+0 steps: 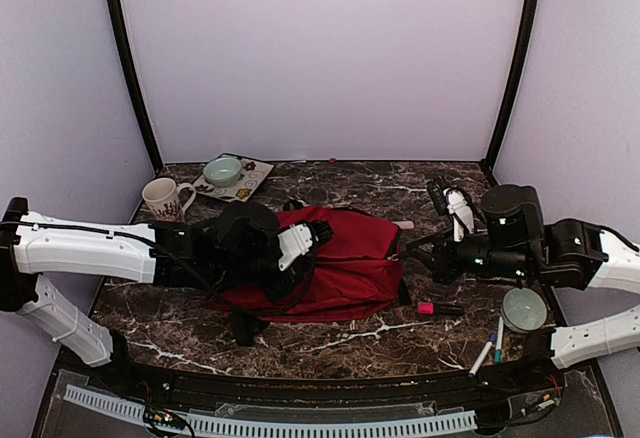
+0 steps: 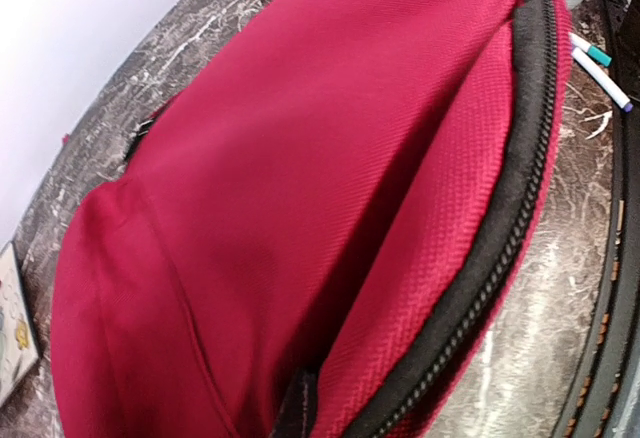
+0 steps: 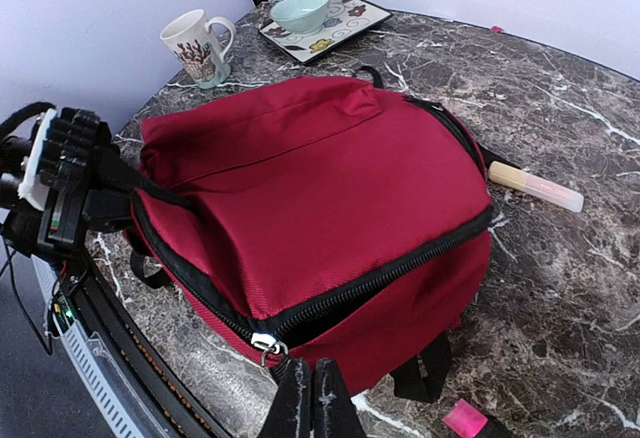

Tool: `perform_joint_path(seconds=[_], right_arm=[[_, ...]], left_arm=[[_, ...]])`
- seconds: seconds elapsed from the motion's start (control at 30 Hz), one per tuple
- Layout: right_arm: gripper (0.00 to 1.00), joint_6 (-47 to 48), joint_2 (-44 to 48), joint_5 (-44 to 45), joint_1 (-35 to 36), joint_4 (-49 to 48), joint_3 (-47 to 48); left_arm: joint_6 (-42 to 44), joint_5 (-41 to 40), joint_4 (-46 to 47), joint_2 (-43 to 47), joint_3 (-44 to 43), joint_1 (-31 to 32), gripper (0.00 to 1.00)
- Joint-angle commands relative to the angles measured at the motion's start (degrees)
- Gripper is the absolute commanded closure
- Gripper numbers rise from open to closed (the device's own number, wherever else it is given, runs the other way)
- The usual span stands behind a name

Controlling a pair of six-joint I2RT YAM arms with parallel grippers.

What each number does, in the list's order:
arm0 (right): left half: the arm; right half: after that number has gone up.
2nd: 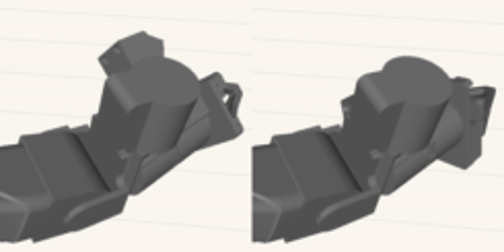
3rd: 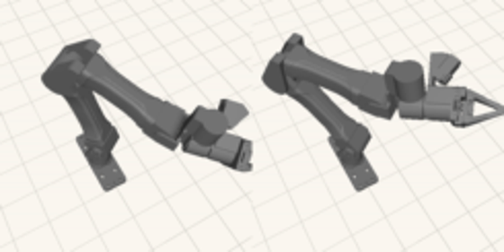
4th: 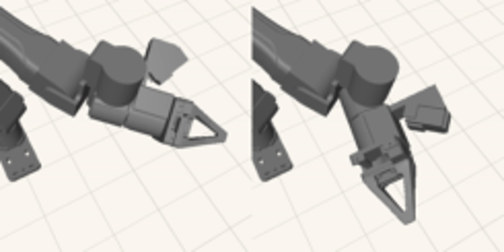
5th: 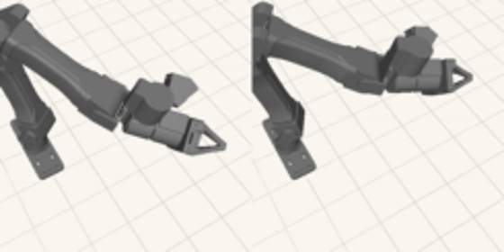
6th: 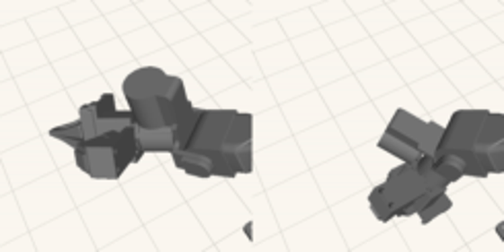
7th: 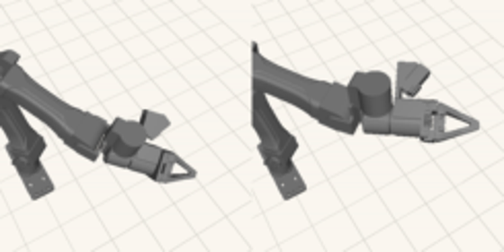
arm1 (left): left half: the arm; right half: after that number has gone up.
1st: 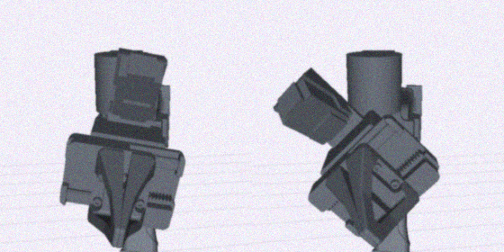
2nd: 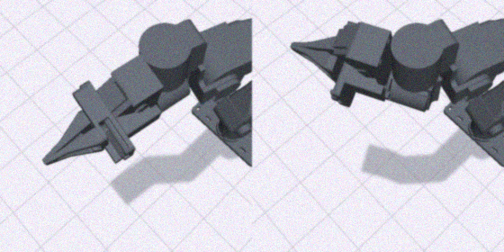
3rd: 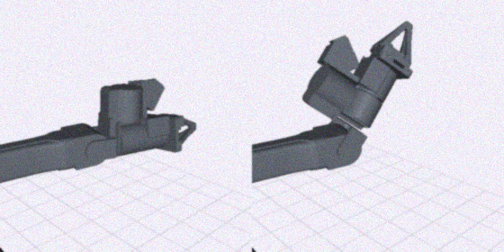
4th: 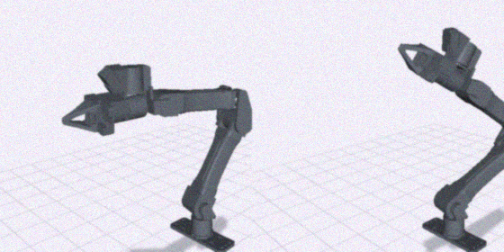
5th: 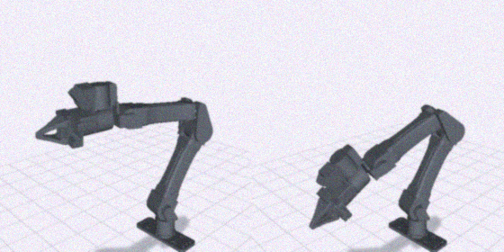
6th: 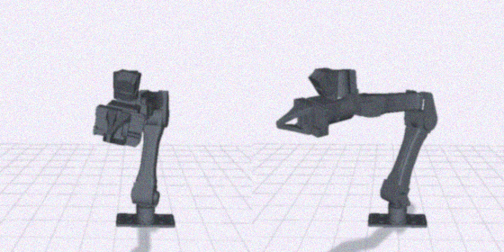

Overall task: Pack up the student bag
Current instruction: Move the student bag to the center of the board, then hold the student bag at the center of the board.

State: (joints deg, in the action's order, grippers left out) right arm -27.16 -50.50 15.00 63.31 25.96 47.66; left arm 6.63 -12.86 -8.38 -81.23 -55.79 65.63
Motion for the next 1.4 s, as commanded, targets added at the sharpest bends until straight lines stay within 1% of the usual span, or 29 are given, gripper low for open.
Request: perform_joint_path(seconds=[0.0,0.07,0.13,0.23,0.33,0.4,0.47,0.5,0.57,0.6,0.63,0.67,0.7,0.77,0.83,0.93,1.0,1.1,1.2,1.27,1.37], right_arm=[[1.0,-1.6,3.42,-0.62,-0.54,-0.41,0.34],[1.0,-1.63,3.06,-3.07,0.2,-2.25,-0.47],[1.0,-2.05,2.07,-4.41,1.34,-4.3,-1.18],[1.0,-2.72,-0.33,-4.92,3.47,-6.96,-1.4],[1.0,-2.08,-4.65,-5.71,5.84,-10.9,-0.7],[1.0,-0.85,-7.54,-6.86,6.84,-12.68,0.76],[1.0,0.3,-11.57,-7.96,7.41,-13.97,2.91],[1.0,0.65,-13.2,-8.3,7.55,-14.64,3.9],[1.0,1.49,-15.84,-8.94,7.6,-16.59,5.36],[1.0,2.01,-16.95,-9.17,7.65,-17.69,5.8],[1.0,2.55,-17.91,-9.32,7.64,-18.77,6.33],[1.0,3.18,-18.97,-9.48,7.66,-19.46,6.86],[1.0,3.77,-19.96,-9.5,7.62,-19.88,7.52],[1.0,5.12,-21.71,-9.23,7.7,-19.94,9.02],[1.0,5.81,-23.27,-8.39,7.71,-19.39,10.36],[1.0,6.15,-24.55,-7.98,7.62,-19.42,10.96],[1.0,5.95,-25.25,-8.26,7.66,-19.86,10.92],[1.0,5.22,-26.3,-8.74,7.63,-20.65,10.81],[1.0,4.35,-26.9,-8.83,7.69,-21.92,10.45],[1.0,4.04,-27.17,-9.06,7.71,-22.98,10.22],[1.0,3.9,-27.33,-9.38,7.63,-24.0,10.2]], left_arm=[[6.34,-8.33,-9.95,0.42,0.29,-6.73,1.0],[6.06,-8.0,-10.99,1.49,1.0,-8.12,1.0],[4.8,-6.72,-12.13,3.14,1.79,-8.23,1.0],[1.06,-1.58,-15.66,6.33,2.36,-8.23,1.0],[-3.64,5.09,-16.96,11.26,4.69,-8.23,0.9],[-6.5,7.79,-16.7,14.49,6.22,-8.23,0.81],[-9.13,8.82,-16.51,17.17,6.97,-8.23,0.64],[-10.41,8.69,-17.02,18.24,7.01,-8.23,0.52],[-12.07,8.04,-17.6,19.96,6.77,-8.23,0.3],[-13.55,6.81,-17.67,20.95,6.83,-8.23,0.13],[-16.36,4.37,-17.95,21.5,6.83,-8.23,0.03],[-19.33,1.36,-18.67,22.01,6.76,-8.23,0.01],[-19.33,1.01,-18.49,22.38,6.89,-8.23,0.01],[-17.15,4.53,-18.06,22.61,6.14,-8.23,0.01],[-17.78,6.2,-19.71,22.64,3.69,-8.2,0.03],[-18.69,11.24,-19.87,25.06,1.8,-8.15,0.06],[-20.15,12.36,-18.18,27.66,2.42,-8.14,0.08],[-22.39,14.36,-13.95,31.57,4.35,-8.14,0.09],[-23.89,16.83,-11.44,32.6,5.77,-7.87,0.09],[-24.07,16.65,-10.87,31.22,6.23,-5.81,0.08],[-21.93,12.13,-9.1,27.39,5.82,-0.15,0.08]])
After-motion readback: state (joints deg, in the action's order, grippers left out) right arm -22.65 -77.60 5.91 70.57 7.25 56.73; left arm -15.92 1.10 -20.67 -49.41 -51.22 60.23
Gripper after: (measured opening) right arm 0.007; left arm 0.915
